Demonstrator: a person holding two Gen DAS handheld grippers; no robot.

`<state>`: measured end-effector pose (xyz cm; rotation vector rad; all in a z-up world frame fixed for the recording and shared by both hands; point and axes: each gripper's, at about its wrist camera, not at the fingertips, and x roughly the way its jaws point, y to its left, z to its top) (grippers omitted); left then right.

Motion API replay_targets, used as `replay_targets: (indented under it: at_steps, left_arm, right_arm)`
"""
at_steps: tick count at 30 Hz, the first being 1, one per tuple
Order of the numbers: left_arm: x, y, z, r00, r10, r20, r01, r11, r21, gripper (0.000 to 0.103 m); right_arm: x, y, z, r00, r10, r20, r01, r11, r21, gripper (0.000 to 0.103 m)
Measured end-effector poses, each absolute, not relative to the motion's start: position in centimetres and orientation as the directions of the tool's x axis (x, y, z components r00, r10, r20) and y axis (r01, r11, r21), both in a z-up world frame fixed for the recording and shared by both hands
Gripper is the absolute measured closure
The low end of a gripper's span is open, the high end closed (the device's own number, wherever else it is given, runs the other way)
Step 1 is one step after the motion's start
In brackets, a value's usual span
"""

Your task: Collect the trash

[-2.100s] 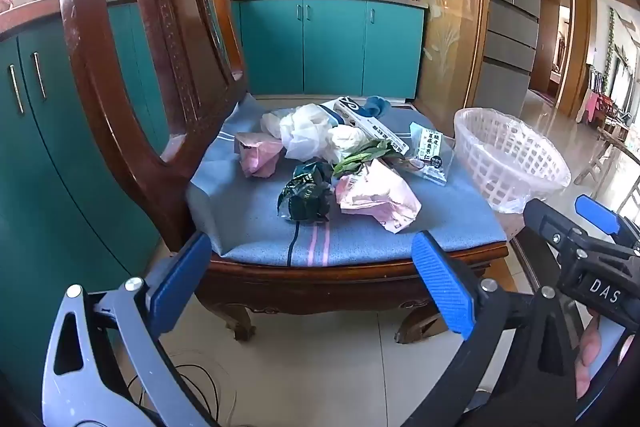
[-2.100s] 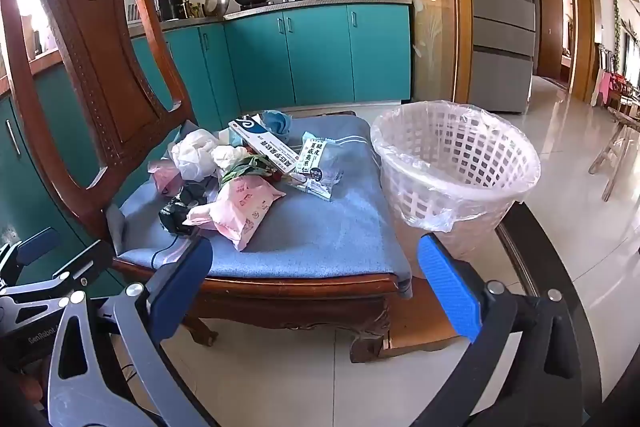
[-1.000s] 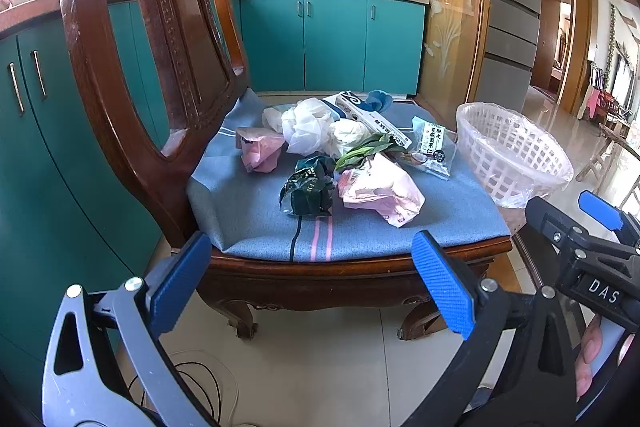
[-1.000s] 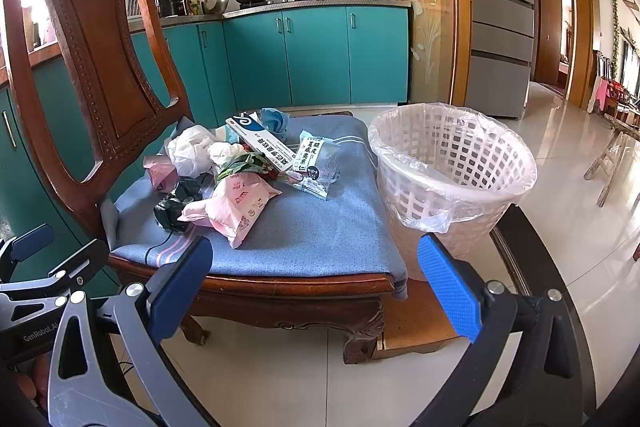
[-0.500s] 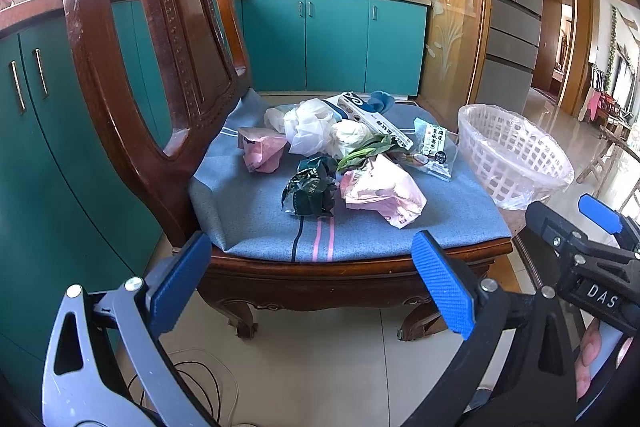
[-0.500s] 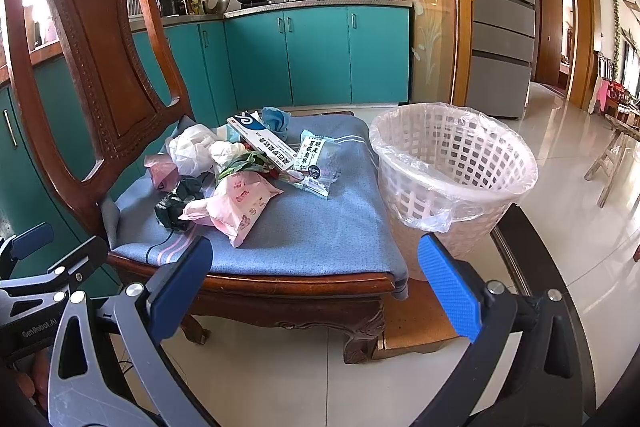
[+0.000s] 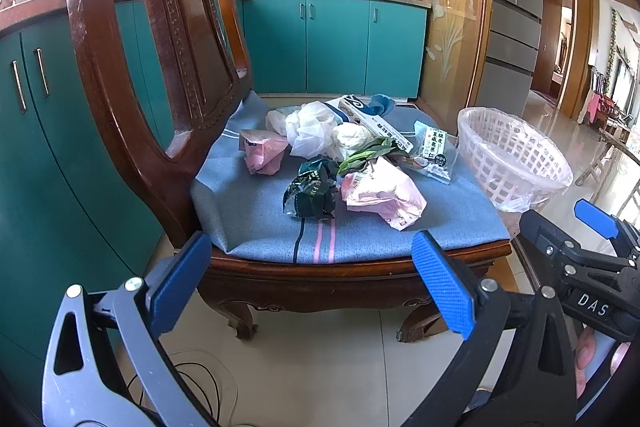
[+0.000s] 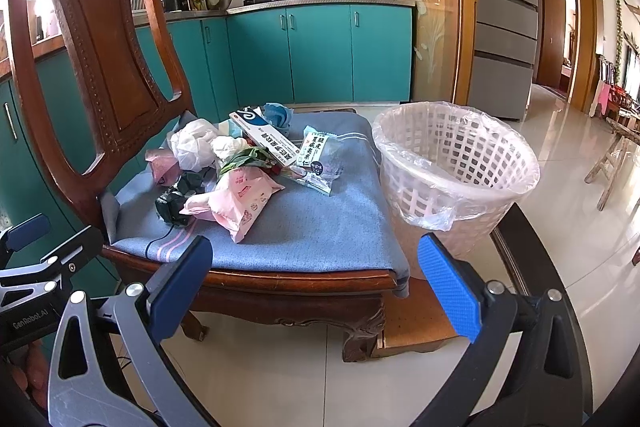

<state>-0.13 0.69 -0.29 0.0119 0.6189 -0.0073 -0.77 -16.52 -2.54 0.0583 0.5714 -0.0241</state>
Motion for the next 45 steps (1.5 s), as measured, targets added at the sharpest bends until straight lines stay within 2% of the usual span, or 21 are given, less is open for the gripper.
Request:
replay_targets:
  at_steps: [22,29,41,45]
  left_arm:
    - [-0.2,0.7,-0.2,0.815,0.000,-0.579,0.010,1.000,0.015,0.003]
    - [-0.2,1.0,0.0,0.820,0.012,-0.573,-0.007,1.000,0.011,0.003]
    - [-0.4,0.4,-0.3,0.818,0.043,-0.573,0.005,0.997,0.081,0.003]
    - [-0.6,0.8,-0.2,0.814,0.045,-0.579,-0.011,0.998,0.062,0.003]
  right_arm:
    - [-0.9,-16.8,-2.8,0.845,0.000,-0.535,0.029,0.999,0.046,0.003]
    - [-0.9,-16.8,-3.1,0.858,0.010,-0.514,0.007,1.000,0.030,0.003]
    - [-1.1,-17.5,-3.1,0.883,-0.025,-0.468,0.041,0.999,0.024,0.003]
    - [-1.2,-17.6,-3.0,0.888,-0.033,-0.459,0.051,0.998,0.028,0.003]
